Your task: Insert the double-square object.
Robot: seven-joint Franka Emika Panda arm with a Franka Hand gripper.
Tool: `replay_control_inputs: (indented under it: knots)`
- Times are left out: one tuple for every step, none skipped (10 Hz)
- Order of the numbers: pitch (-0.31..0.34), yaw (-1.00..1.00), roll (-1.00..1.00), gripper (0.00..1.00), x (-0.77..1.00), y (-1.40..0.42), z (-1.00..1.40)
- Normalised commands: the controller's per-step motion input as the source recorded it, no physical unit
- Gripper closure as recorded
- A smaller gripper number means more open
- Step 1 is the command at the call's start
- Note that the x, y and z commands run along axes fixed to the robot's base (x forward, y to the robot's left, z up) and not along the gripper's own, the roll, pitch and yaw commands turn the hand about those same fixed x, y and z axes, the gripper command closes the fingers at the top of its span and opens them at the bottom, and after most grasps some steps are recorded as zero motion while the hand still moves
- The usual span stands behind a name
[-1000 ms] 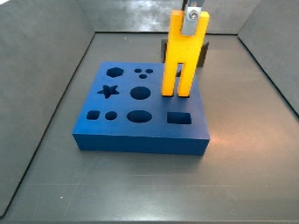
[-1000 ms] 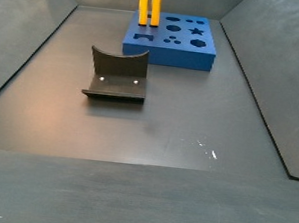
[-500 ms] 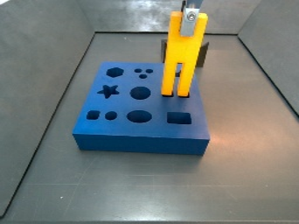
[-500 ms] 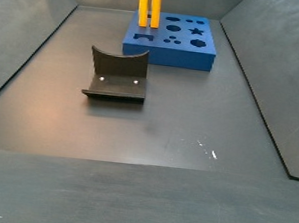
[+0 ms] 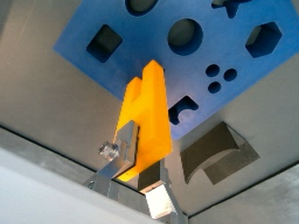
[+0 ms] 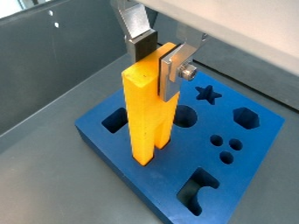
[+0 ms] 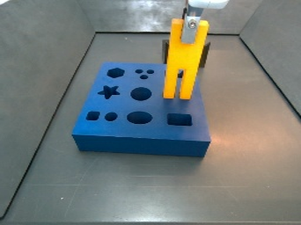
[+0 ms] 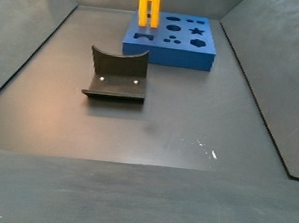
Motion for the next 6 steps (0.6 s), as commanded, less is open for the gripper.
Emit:
replay_control_inputs:
  knots:
    - [-0.090, 0.00, 0.02, 1.00, 0.00, 0.00, -0.53]
    - [-0.084, 0.00, 0.08, 1.00, 0.00, 0.01, -0.63]
    - [-0.067, 0.00, 0.11, 1.00, 0.00, 0.00, -0.61]
    - [-0.066, -0.02, 0.10, 1.00, 0.03, 0.00, -0.61]
    - [-0.079, -0.04, 0.10, 1.00, 0.00, 0.00, -0.64]
    - [-0.077, -0.06, 0.08, 1.00, 0.00, 0.00, -0.68]
